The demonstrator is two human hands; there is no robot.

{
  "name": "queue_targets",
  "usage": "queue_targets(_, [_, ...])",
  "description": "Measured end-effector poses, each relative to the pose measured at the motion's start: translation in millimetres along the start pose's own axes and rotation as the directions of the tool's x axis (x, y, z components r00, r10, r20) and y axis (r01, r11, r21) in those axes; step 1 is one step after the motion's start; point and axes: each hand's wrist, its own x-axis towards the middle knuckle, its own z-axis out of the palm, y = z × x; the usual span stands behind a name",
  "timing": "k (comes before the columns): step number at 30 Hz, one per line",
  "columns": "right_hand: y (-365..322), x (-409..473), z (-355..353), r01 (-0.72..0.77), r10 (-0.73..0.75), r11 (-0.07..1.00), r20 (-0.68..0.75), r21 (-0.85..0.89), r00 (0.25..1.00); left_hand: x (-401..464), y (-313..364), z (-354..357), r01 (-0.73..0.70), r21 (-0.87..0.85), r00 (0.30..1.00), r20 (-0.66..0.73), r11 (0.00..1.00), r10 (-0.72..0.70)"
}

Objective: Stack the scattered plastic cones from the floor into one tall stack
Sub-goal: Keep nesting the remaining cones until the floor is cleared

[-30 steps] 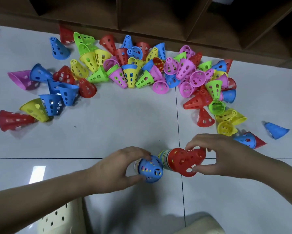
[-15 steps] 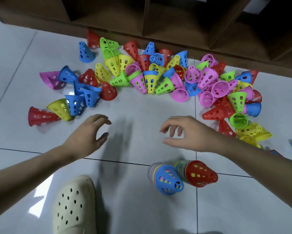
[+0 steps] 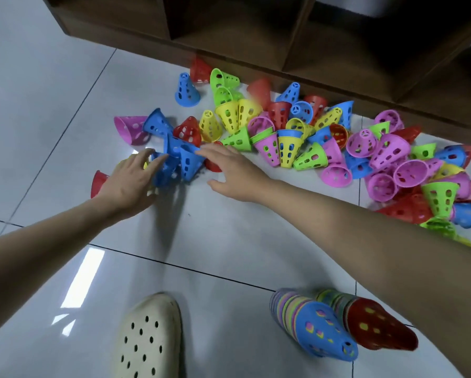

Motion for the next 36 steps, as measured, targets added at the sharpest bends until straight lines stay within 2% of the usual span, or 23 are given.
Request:
queue_targets(5, [-3,29,15,-0.015,0.019,0.996,0.046,-0.087,0.999,14,-9,0,-0.052,0.118,0.998,0.031,0.992,0.048])
queue_targets(9, [1,37,13,-0.127,0.127,0.990,-0.002,-0.065,0.992,22,-6,4,0.006,-0.009,1.000,-0.024,1.000,-0.006])
queue_targets(12, [5,35,7,-0.166,0.174,0.982,0.079,-0.093,0.982,22,-5,8,-0.009,-0.028,1.000,0.005,1.000,0.009])
queue_targets(15, [8,26,8,-0.140,0.182,0.964,0.179,-0.226,0.967,17,-4,11,-0.051,0.009,0.998,0.043,0.999,0.051])
queue_targets(18, [6,21,13,-0.097,0.162,0.930,0.159,-0.353,0.974,13,-1,11,-0.078,0.031,0.996,0.044,0.996,0.076])
queue_targets(20, [3,20,17,-0.044,0.126,0.885,0.149,-0.463,0.981,10,2,10,-0.105,0.056,0.993,0.057,0.993,0.102])
queue_targets(22, [4,17,21,0.009,0.133,0.817,0.204,-0.577,0.970,7,7,10,-0.140,0.072,0.987,0.085,0.988,0.133])
queue_targets(25, [14,3,26,0.021,0.190,0.773,0.264,-0.634,0.946,-1,19,13,-0.152,-0.004,0.982,0.113,0.988,0.151])
queue_targets(28, [25,-14,17,-0.028,0.188,0.839,0.240,-0.544,0.952,-11,38,11,-0.042,-0.265,0.995,0.074,0.963,0.063])
queue_targets(31, [29,-39,-7,-0.141,0.212,0.942,0.217,-0.304,0.953,-15,66,-2,-0.006,-0.437,0.999,0.044,0.899,0.028])
queue_targets(36, [26,-98,-61,-0.310,0.304,0.951,0.147,0.017,0.941,-21,115,-36,0.009,-0.710,1.000,0.005,0.704,-0.008])
